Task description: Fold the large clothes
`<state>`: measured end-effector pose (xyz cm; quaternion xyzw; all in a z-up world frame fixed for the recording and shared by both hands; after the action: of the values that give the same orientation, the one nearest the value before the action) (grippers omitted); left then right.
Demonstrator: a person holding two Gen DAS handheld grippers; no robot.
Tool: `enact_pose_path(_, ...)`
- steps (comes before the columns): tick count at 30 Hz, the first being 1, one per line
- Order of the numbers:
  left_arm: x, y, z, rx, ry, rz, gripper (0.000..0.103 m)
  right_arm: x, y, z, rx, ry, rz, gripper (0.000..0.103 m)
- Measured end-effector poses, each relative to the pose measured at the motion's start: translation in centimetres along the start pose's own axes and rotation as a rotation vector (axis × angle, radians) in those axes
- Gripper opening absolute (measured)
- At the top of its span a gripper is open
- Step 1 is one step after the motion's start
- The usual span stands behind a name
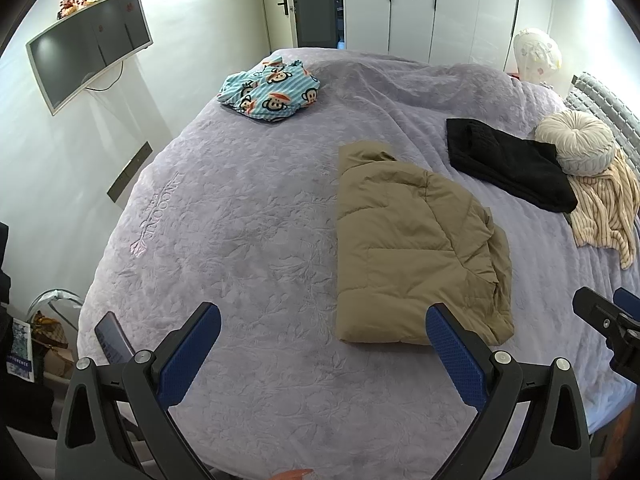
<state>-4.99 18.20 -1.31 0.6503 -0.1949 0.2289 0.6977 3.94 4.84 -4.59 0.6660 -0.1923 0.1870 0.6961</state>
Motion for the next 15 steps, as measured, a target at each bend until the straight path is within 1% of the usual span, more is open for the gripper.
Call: enact_pose_path(15,0.45,0.29,-0.13,-0.004,-0.002,0.002,0.103,0.12,0.0,0.0,0.002,0.004,0.0,0.103)
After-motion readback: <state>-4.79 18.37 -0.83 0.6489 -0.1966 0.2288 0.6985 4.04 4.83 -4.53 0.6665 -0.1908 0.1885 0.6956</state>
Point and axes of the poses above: each gripper's, at about its wrist camera, not at the fingertips, and y roughly against the way its jaws point, z to its right, x to its top, the point moved 3 cm from there along -y, roughly the way its jaws point, and after that the axes turned 8 degrees about -x, right-handed, at the moved point
